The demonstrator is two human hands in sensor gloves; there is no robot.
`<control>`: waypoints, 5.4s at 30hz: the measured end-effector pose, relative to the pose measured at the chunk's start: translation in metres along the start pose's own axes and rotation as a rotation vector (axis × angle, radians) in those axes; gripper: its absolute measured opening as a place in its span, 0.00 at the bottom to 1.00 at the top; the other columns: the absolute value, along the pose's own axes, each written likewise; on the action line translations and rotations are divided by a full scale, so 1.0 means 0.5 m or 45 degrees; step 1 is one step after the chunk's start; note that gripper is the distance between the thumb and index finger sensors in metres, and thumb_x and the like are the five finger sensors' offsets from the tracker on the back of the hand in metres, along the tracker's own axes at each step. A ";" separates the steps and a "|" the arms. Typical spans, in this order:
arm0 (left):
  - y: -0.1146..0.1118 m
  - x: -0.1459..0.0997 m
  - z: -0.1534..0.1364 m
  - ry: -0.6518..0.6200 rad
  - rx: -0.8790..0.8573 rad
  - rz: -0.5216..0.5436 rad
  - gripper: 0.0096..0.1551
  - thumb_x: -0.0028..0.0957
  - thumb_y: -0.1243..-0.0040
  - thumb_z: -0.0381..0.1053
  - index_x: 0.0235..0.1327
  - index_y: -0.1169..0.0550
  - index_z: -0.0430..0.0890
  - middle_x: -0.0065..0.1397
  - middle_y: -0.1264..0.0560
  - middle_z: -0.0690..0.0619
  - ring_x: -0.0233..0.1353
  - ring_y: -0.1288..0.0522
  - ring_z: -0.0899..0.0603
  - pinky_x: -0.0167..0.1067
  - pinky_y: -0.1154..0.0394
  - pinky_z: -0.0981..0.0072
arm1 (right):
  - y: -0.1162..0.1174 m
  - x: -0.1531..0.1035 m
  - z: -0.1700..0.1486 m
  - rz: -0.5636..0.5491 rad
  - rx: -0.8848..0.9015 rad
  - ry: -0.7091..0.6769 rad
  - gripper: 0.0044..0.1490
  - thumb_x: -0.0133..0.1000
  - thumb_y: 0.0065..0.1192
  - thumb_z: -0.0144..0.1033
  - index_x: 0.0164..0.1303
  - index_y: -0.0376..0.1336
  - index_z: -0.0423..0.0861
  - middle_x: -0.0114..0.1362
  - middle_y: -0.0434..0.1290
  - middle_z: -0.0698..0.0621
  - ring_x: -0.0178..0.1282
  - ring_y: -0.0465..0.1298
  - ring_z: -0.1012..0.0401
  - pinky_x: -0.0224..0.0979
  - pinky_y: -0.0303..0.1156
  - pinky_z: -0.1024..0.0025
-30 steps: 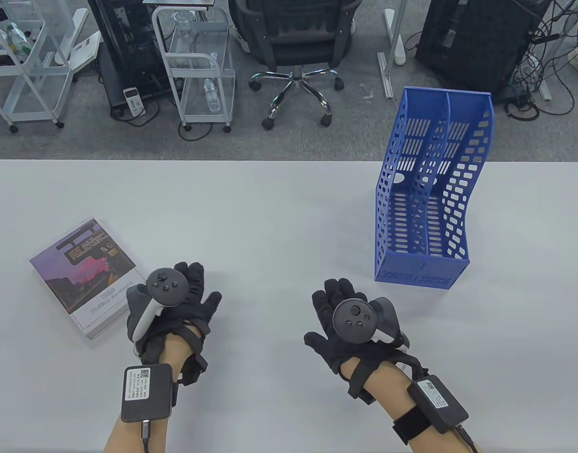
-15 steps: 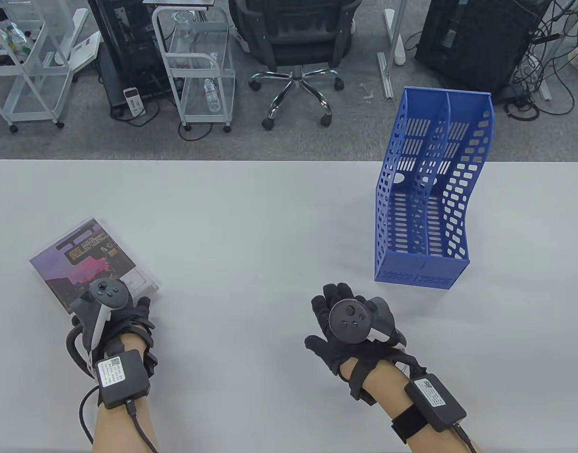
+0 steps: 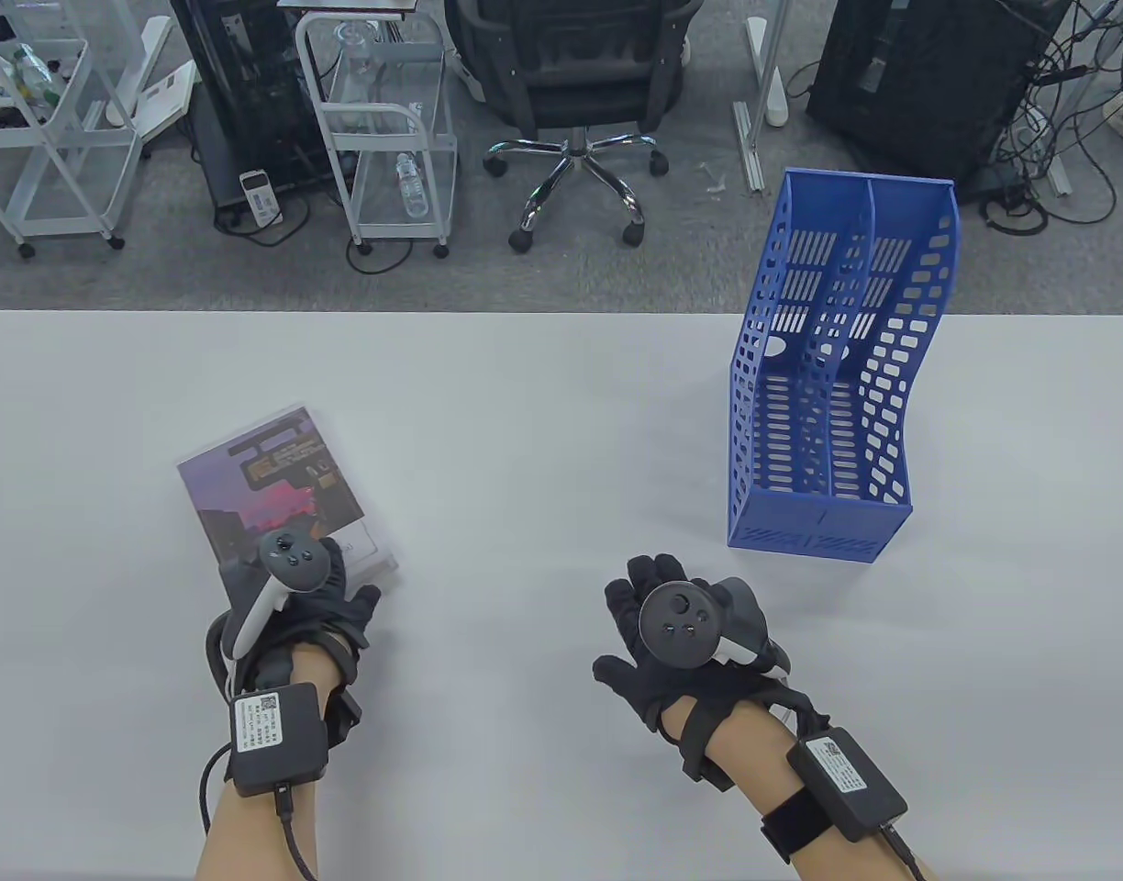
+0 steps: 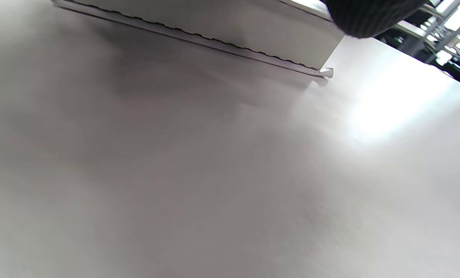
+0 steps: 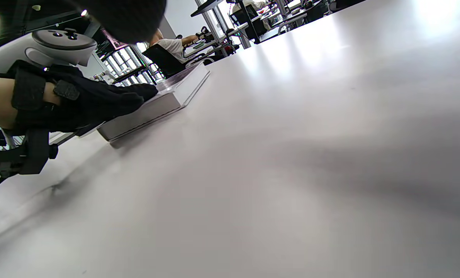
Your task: Insert the book into the document holder
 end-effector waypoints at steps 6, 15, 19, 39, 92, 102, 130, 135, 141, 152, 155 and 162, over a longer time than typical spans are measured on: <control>-0.055 -0.022 0.103 -0.218 0.148 -0.154 0.49 0.44 0.49 0.71 0.73 0.56 0.62 0.81 0.68 0.59 0.82 0.71 0.43 0.73 0.68 0.39 | 0.001 -0.001 -0.001 0.013 0.001 0.004 0.52 0.52 0.58 0.54 0.71 0.43 0.34 0.76 0.34 0.33 0.74 0.33 0.32 0.66 0.36 0.27; -0.118 -0.093 0.205 -0.409 0.269 -0.407 0.49 0.44 0.50 0.71 0.74 0.55 0.62 0.81 0.68 0.59 0.82 0.71 0.43 0.73 0.67 0.38 | -0.001 0.001 -0.013 0.022 0.005 0.028 0.52 0.52 0.58 0.54 0.71 0.43 0.34 0.76 0.34 0.33 0.74 0.34 0.32 0.66 0.36 0.27; -0.130 -0.104 0.218 -0.417 0.309 -0.425 0.49 0.44 0.50 0.71 0.74 0.55 0.63 0.81 0.68 0.59 0.82 0.71 0.43 0.73 0.67 0.38 | 0.002 0.004 -0.020 0.032 0.002 0.044 0.52 0.52 0.58 0.54 0.71 0.43 0.34 0.76 0.34 0.33 0.74 0.34 0.32 0.66 0.36 0.27; -0.126 -0.137 0.239 -0.427 0.331 -0.358 0.45 0.44 0.50 0.71 0.75 0.51 0.69 0.80 0.70 0.62 0.82 0.73 0.44 0.74 0.66 0.38 | 0.034 0.237 0.075 0.095 -0.611 -0.089 0.42 0.47 0.61 0.25 0.70 0.47 0.48 0.80 0.43 0.47 0.78 0.38 0.36 0.69 0.38 0.27; -0.077 -0.133 0.220 -0.409 0.220 -0.306 0.41 0.43 0.50 0.72 0.69 0.27 0.54 0.73 0.25 0.51 0.70 0.22 0.38 0.68 0.34 0.41 | 0.009 0.216 -0.045 0.114 -0.183 0.151 0.46 0.52 0.55 0.52 0.72 0.43 0.41 0.80 0.41 0.39 0.77 0.35 0.35 0.68 0.36 0.27; -0.066 -0.108 0.187 -0.317 0.170 -0.267 0.40 0.43 0.50 0.72 0.68 0.26 0.55 0.74 0.25 0.51 0.71 0.23 0.38 0.69 0.36 0.40 | 0.017 0.205 0.007 0.190 -0.301 0.152 0.44 0.52 0.56 0.48 0.69 0.49 0.35 0.77 0.49 0.31 0.76 0.40 0.33 0.67 0.40 0.27; -0.060 -0.018 0.154 -0.161 0.148 -0.048 0.48 0.43 0.50 0.72 0.76 0.48 0.58 0.84 0.50 0.55 0.84 0.43 0.40 0.73 0.41 0.40 | 0.017 0.148 0.148 0.455 -0.211 0.027 0.42 0.54 0.55 0.53 0.64 0.59 0.31 0.68 0.70 0.27 0.73 0.58 0.32 0.66 0.52 0.29; -0.030 -0.056 0.154 -0.265 0.012 -0.008 0.48 0.44 0.50 0.72 0.76 0.48 0.58 0.84 0.52 0.55 0.84 0.44 0.39 0.73 0.41 0.40 | -0.061 0.148 0.070 0.020 -0.090 0.202 0.45 0.53 0.56 0.53 0.65 0.56 0.29 0.68 0.67 0.25 0.70 0.61 0.27 0.64 0.56 0.25; -0.064 -0.073 0.167 -0.295 -0.010 -0.162 0.47 0.44 0.50 0.72 0.76 0.44 0.56 0.84 0.46 0.53 0.83 0.40 0.39 0.72 0.40 0.40 | -0.012 0.155 0.000 0.264 0.016 0.399 0.49 0.53 0.56 0.53 0.66 0.50 0.27 0.67 0.67 0.23 0.68 0.63 0.25 0.62 0.57 0.24; -0.078 -0.057 0.158 -0.316 -0.115 -0.203 0.49 0.43 0.50 0.72 0.75 0.48 0.54 0.83 0.52 0.49 0.84 0.43 0.40 0.74 0.45 0.38 | -0.053 0.139 0.036 0.193 0.264 0.288 0.53 0.53 0.56 0.54 0.67 0.43 0.27 0.65 0.62 0.17 0.66 0.60 0.21 0.61 0.56 0.22; -0.075 -0.048 0.147 -0.335 -0.201 -0.254 0.48 0.43 0.50 0.72 0.75 0.47 0.54 0.83 0.52 0.50 0.85 0.45 0.40 0.75 0.46 0.37 | -0.089 0.125 0.075 0.121 0.208 0.202 0.51 0.53 0.56 0.55 0.67 0.46 0.27 0.65 0.64 0.17 0.65 0.61 0.20 0.60 0.57 0.22; -0.067 -0.033 0.134 -0.404 -0.417 -0.326 0.47 0.42 0.51 0.74 0.75 0.44 0.56 0.84 0.51 0.55 0.86 0.49 0.41 0.75 0.50 0.38 | -0.152 0.083 0.163 -0.021 0.309 -0.039 0.50 0.53 0.56 0.54 0.68 0.48 0.29 0.67 0.64 0.20 0.68 0.60 0.24 0.62 0.56 0.24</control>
Point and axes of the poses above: the tracker on the back of each hand, its own z axis roughly to the thumb side, its own x axis roughly from the wrist to the fingertips, y = z × x, the point moved 2 cm from there along x, roughly from the wrist to the fingertips
